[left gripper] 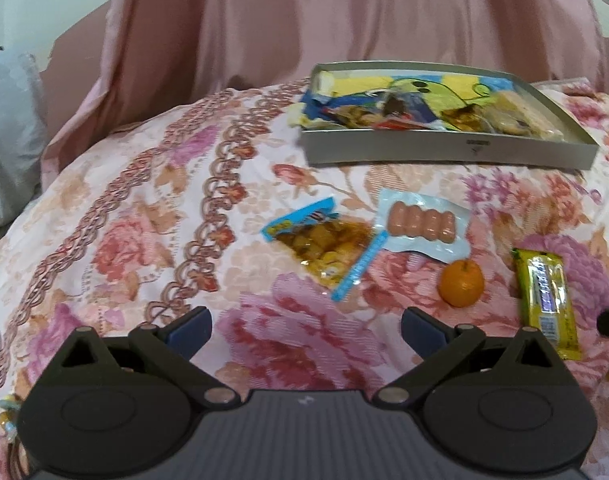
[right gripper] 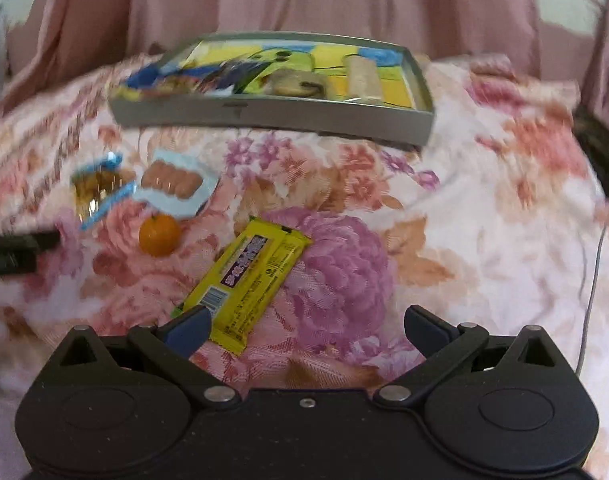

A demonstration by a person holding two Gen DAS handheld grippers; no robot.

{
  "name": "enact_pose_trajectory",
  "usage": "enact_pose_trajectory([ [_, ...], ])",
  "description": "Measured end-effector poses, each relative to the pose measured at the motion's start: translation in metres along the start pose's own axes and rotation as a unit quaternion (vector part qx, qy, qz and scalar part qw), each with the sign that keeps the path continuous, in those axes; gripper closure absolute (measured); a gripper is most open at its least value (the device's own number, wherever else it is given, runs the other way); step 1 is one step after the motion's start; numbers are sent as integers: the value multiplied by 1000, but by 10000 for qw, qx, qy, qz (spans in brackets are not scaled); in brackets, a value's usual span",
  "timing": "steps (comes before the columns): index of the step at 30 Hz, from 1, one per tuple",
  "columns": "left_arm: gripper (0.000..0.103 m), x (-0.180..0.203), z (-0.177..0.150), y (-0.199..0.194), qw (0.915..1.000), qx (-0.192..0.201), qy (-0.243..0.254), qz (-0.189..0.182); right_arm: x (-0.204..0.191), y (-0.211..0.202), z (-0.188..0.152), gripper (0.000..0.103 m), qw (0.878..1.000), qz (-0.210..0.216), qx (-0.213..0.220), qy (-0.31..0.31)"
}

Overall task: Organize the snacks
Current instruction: 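Grasp the yellow candy bar with the right gripper while the left grasps the mandarin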

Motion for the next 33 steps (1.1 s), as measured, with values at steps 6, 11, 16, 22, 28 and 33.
enact_pose_trajectory([
  [6,0,15,5,12,9998,-19,35,-183,-13,11,2,1,9994,282,50,198],
  [11,0,27,11,25,9993,-70,-26,-377,-35,27,-6,1,9991,314,28,-267],
  [16,1,41,14,36,9972,-185,-58,-726,-46,43,-10,1,9989,308,58,-361],
  [22,1,56,14,46,9953,-252,18,-932,-54,58,-14,1,9982,142,124,-562],
  [28,1,70,12,51,9921,-315,113,-1209,-46,57,-17,2,9981,-81,19,-607],
  [33,5,78,13,47,9895,-187,217,-1413,-25,46,-16,13,9966,-416,-14,-712],
])
Point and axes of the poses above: each gripper's, at about its wrist camera, not at the fingertips, and y roughly the way its jaws point, x to its right, z to its top, the point moved 8 cm from there along y, roughly the way its jaws point, and after that the axes turned 12 degrees about x, right-handed, at the moved point
